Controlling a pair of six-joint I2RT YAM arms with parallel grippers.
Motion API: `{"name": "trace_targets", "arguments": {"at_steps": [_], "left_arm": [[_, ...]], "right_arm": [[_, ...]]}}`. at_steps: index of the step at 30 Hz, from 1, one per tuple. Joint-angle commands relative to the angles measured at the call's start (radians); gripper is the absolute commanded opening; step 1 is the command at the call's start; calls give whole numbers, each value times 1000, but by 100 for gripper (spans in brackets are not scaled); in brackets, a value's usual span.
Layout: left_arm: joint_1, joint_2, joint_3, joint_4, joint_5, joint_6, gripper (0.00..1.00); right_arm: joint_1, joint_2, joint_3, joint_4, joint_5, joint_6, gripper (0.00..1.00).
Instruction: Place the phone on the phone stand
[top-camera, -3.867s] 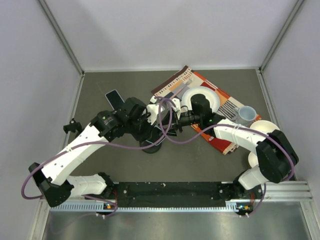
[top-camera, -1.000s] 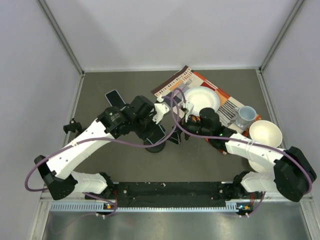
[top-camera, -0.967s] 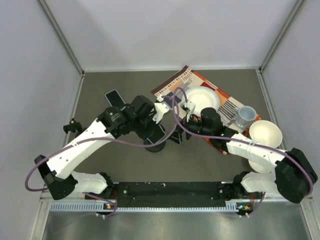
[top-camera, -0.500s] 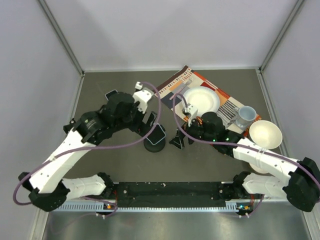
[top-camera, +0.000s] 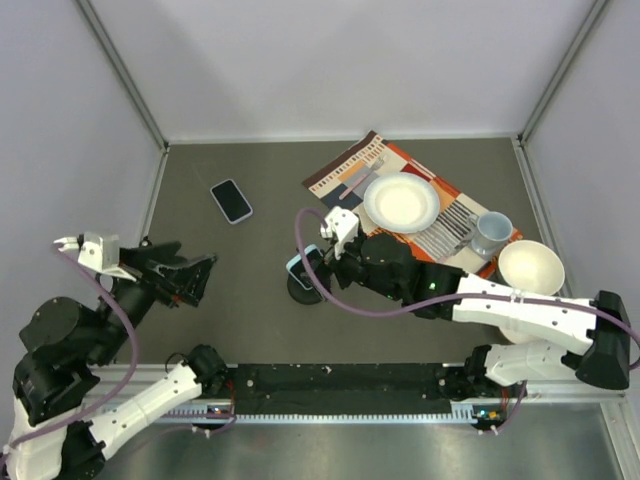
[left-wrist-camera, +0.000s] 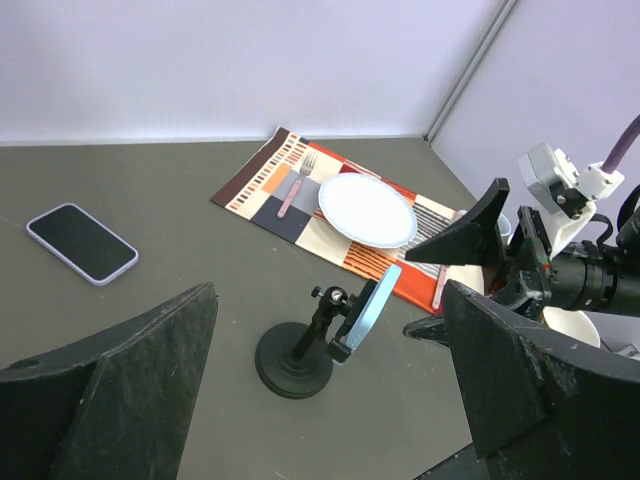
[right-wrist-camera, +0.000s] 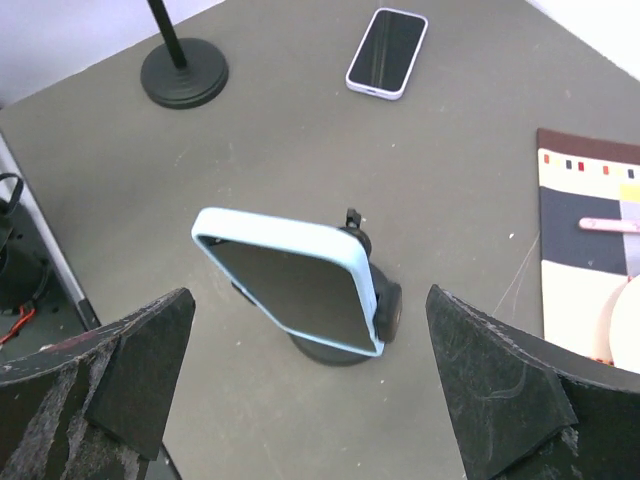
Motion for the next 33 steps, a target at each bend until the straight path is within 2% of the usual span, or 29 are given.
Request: {"name": "trace_targets", "arguments": {"at_steps": [1,10,20,26,27,29,30,32,33], "left_arm": [[4,0,-65,81,1,-54,99],[4,30,-80,87,83,-37,99],[4,28,-76,98,92,-29,99],[4,39,-74,92,87,-31,99],[4,40,-74,93,90,-32,99],[4,45,-74,90,90,-35,99],[4,47,-74,90,90,-37,99],[4,54,-76,93,92,-41,99],[4,57,-76,92,94,-43,99]], "right_arm": [[47,66,113,-21,125,-43,99],[118,224,268,-95,254,-43,99],[156,324,329,-115,433,54,98],[157,356,349,-127,475,94,81],[157,354,342,-127,478,104,69],[159,344,331,-127,478,118,52],[156,339,323,-127,476,135,40],[156,327,314,-127,461,149,33],[154,321,307,-136,454,179,26]]}}
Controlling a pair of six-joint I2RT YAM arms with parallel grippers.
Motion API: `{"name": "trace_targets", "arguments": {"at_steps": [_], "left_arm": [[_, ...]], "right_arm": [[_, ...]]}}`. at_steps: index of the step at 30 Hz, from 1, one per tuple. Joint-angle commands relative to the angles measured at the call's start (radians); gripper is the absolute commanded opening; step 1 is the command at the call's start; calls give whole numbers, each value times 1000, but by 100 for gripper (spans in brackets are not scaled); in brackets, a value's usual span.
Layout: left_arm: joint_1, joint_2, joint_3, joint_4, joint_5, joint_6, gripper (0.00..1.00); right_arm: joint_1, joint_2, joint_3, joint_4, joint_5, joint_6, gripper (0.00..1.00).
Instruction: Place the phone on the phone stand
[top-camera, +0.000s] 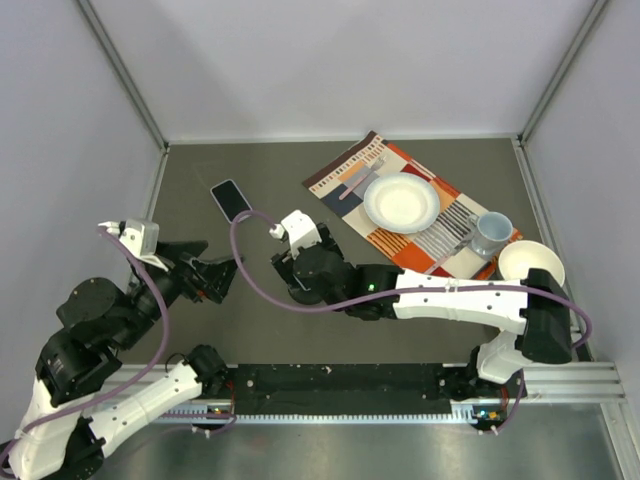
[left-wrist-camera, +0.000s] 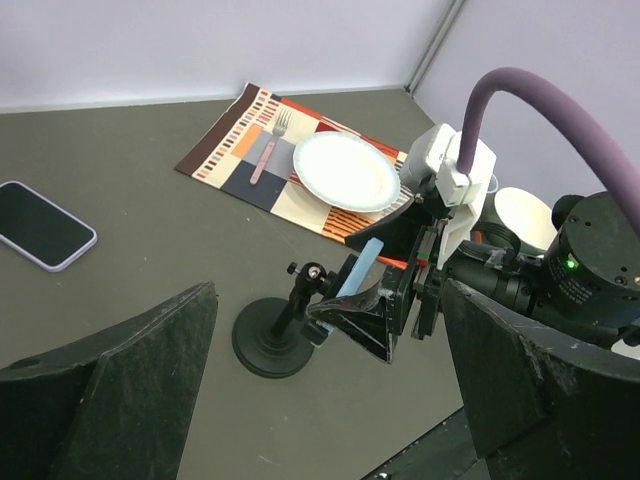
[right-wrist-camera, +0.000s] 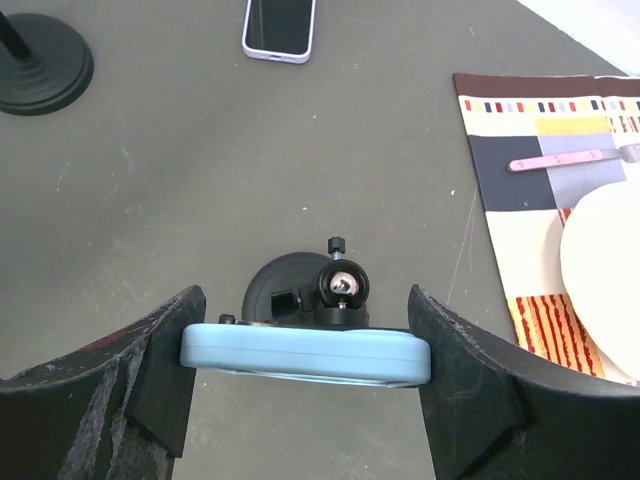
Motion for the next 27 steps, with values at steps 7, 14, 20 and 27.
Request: {"name": "trace_targets", "arguments": {"at_steps": [7,14,20,27], "left_arm": [[4,47,3,48,25,-28,99],[4,44,-6,58,31,-38,98],[4,42,-20,61,25,-38,98],[6,36,-24,61,40,-48,97]], "right_arm": [[-91,-109,-54,-26,-203,287,8],[-103,-120,-37,-20,-146,227,2],[-152,-48,119,1,-42,74,0],[-258,96,320,86,-66,-67,0]]}}
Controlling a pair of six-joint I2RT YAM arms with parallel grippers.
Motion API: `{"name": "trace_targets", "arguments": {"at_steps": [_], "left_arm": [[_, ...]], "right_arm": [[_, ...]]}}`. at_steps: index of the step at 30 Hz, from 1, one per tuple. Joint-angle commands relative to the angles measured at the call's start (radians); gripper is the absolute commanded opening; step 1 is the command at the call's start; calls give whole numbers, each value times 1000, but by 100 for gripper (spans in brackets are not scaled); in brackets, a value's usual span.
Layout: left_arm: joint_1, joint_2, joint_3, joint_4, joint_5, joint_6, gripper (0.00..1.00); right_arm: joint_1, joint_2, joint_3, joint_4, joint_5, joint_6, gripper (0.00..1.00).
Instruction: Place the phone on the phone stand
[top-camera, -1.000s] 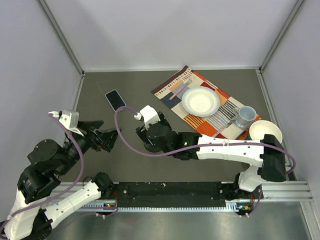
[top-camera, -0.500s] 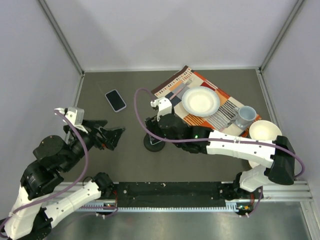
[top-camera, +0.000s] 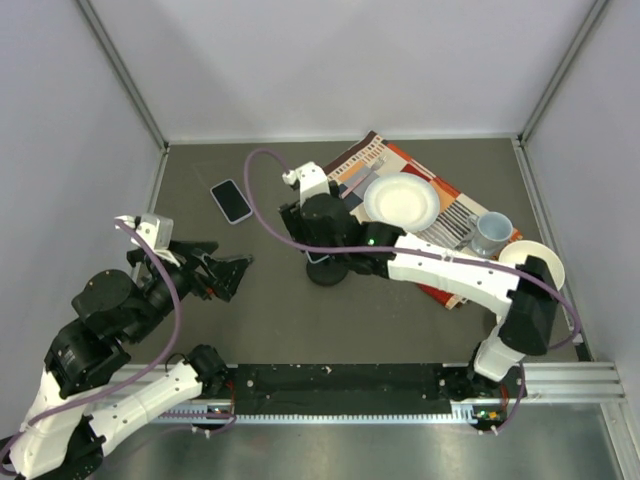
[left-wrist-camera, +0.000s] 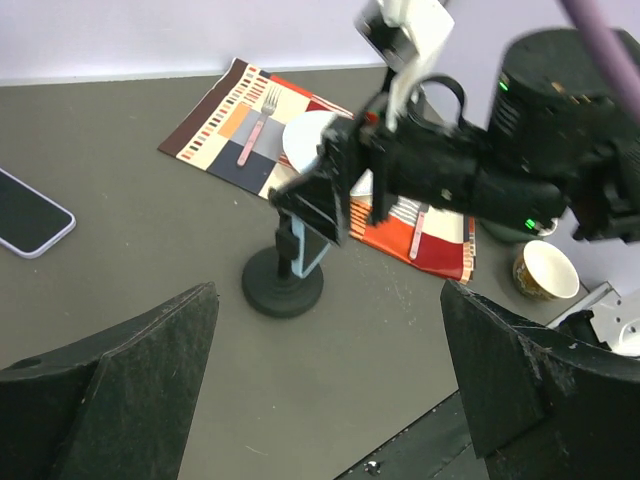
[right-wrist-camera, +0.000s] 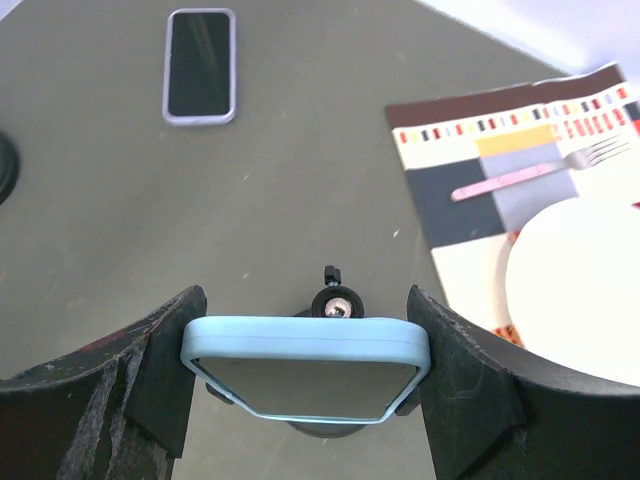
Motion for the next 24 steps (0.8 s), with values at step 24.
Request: {"name": "trace_targets", "arguments": {"at_steps": [24], "left_arm": [[4,38,-17,88,60,-17,97]], "right_arm": [[-188,431,583,254,7,-64,0]]}}
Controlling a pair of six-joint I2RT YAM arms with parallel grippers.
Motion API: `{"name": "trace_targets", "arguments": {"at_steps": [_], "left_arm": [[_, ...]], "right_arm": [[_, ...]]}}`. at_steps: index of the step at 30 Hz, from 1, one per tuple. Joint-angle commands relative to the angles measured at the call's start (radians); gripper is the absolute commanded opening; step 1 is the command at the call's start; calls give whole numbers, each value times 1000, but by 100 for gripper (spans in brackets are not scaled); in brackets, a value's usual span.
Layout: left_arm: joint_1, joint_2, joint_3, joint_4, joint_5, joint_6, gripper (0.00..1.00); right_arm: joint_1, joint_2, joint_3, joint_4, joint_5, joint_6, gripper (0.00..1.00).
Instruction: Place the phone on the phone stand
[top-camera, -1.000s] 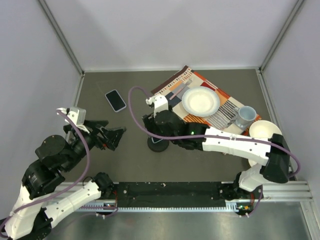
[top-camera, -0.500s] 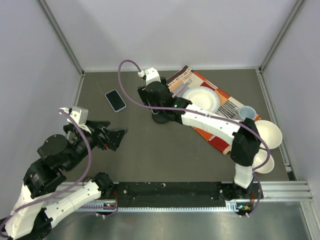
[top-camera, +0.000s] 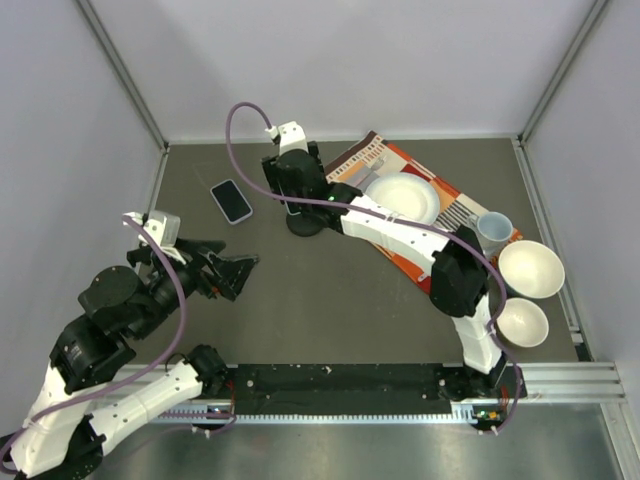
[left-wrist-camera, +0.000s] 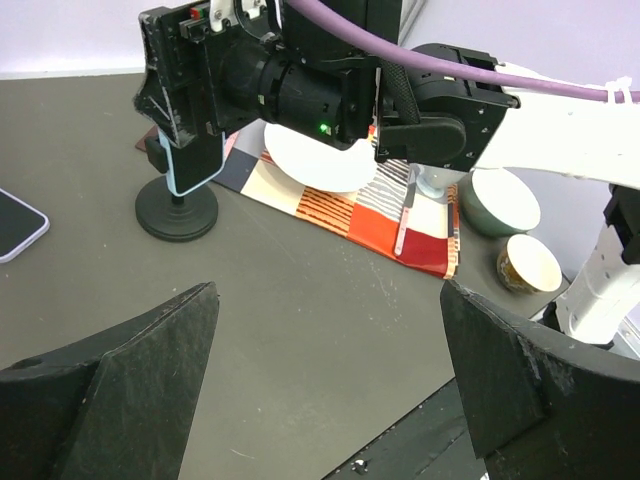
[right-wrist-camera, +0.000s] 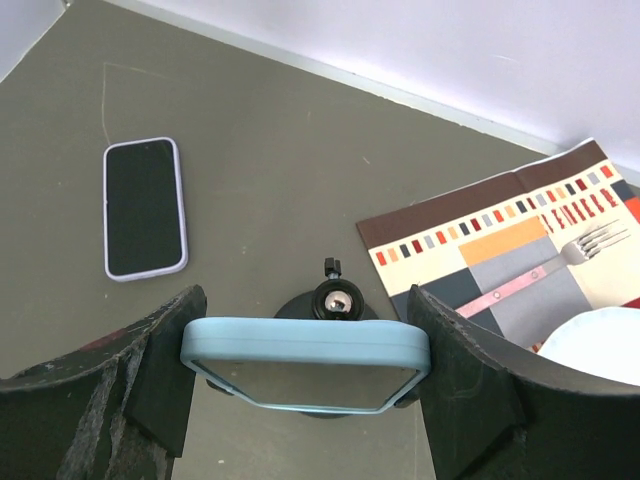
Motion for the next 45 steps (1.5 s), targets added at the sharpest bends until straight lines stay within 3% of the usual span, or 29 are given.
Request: {"name": "trace_targets", "arguments": {"at_steps": [1,7,10,17,18,20,22,29,30,32,35,38,45], "left_arm": [[4,22,-5,64,32,1,97],[4,29,-8,69,38,21,97],[4,32,-7,73,44,27,97],[4,11,-22,84,67,24,97],[4,8,-24,86,72,24,97],[4,2,-27,90,78,24,97],[4,2,-28,92,87,24,98],[4,5,-30,81,97,15,99],[4,6,-25,80,98,12,99],[4,28,-13,51,101,-11,99],[4,72,24,-6,68,-77,99],[4,107,62,-86,-12,-143,99],[4,72,40,-212,-239,-370,98]], "right_arm": [[-11,-23,100,166,15,11,0],[-25,-29,57,182,-10,28,0],[-25,-36,45,182,-24,40,10],[-24,-64,-6,173,13,71,17],[-24,-66,-12,173,13,69,25],[-19,-76,-26,172,13,71,31],[-16,-79,-21,160,16,69,43],[-2,-81,20,75,61,117,68],[1,-83,29,60,68,126,78],[5,-90,33,58,71,126,90],[7,-95,68,0,42,137,99],[7,-101,141,-94,-2,143,99],[7,-343,-27,-120,-105,119,99]]}}
